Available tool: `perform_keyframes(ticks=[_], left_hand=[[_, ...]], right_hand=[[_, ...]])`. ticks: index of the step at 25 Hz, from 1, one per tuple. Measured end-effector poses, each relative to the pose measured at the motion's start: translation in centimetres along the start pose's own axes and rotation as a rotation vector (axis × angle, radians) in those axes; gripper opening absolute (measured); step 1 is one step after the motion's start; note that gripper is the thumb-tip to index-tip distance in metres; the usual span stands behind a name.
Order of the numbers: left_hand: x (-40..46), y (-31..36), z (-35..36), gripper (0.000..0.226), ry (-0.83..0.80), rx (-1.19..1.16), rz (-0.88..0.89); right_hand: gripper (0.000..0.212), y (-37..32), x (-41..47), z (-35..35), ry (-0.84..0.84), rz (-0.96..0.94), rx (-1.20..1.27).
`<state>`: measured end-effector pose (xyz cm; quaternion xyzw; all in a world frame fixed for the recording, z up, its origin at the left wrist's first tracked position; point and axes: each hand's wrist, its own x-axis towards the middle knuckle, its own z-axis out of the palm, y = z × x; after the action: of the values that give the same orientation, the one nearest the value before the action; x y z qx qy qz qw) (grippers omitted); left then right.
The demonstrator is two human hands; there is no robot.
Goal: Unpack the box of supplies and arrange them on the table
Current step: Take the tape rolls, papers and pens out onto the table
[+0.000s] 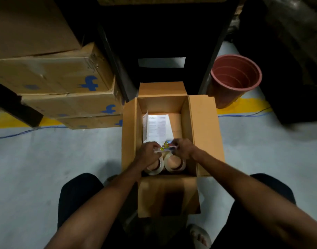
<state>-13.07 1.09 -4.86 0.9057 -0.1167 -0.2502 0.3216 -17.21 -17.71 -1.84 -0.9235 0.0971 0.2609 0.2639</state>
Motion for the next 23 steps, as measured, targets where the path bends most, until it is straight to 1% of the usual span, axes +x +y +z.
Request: perform_keyframes(ticks=[3, 6, 9, 11, 15, 19, 23], left_hand=[[2.0, -0.3, -0.2, 0.031, 0.038, 0.014, 0.056], [2.3, -1.1, 0.4, 0.032, 0.047, 0.067, 0.051], [2.1, -1.5, 1.1, 0.037, 0.004, 0.121, -0.01], [2.0, -1.8, 1.7, 0.046, -0.032, 0.184, -0.044], [1.9, -2.8, 2.8, 0.063, -0.097, 0.333, -0.038], [1.0, -3.3, 4.6, 0.074, -0.09, 0.433, -0.032], [0.9, -4.6, 5.9, 0.07, -0.048, 0.506, 0.022]], right_hand=[[0.043, 0.3, 2.0, -1.3, 0.081, -0.022, 0.06], [0.043, 0.9, 3.1, -0.9, 0.119, 0.002, 0.043], [0.047, 1.1, 3.0, 0.4, 0.072, 0.038, -0.015], [0.049, 1.1, 3.1, 0.8, 0.058, 0.058, -0.034], [0.051, 1.1, 3.9, 1.2, 0.071, 0.087, -0.038], [0.047, 1.3, 4.4, 3.5, 0.073, 0.139, -0.099], [0.046, 2.4, 5.5, 6.1, -0.006, 0.155, -0.131]])
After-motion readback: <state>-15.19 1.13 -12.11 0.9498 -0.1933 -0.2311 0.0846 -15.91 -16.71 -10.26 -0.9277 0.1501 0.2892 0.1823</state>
